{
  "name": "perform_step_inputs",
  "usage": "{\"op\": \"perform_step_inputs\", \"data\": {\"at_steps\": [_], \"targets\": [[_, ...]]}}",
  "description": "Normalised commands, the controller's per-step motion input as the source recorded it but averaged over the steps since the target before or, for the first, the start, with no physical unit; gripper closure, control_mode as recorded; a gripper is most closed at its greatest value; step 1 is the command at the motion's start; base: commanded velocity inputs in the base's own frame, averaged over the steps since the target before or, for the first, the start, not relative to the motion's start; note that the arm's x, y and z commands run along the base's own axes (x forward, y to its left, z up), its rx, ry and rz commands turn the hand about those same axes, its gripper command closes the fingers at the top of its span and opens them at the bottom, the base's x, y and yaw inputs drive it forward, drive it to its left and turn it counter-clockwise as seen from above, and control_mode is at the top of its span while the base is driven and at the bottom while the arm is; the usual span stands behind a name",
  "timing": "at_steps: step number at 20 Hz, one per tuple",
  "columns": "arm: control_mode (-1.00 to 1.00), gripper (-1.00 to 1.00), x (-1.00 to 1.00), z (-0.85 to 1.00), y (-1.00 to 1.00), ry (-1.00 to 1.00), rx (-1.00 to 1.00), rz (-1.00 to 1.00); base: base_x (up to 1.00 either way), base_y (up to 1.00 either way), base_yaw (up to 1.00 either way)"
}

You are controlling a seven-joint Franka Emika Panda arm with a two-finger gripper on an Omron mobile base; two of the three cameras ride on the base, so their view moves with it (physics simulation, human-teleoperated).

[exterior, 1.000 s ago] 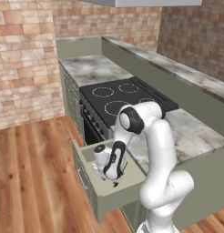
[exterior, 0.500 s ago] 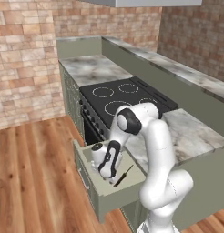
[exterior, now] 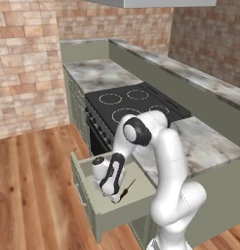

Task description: Open the drawer on the left and place the cutting tools on the cutting board.

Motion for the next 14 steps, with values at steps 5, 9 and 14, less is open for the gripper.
{"op": "perform_step_inputs", "data": {"at_steps": [5,9,14], "targets": [[-1.00,-1.00,-0.42,0.08,0.67,0.00,0.00,-0.05,0.00,0.00,0.00],[-1.00,-1.00,-0.02,0.33,0.16,-0.01,0.00,-0.10,0.00,0.00,0.00],[-1.00,-1.00,0.38,0.58,-0.01,0.00,0.00,-0.11,0.00,0.00,0.00]]}}
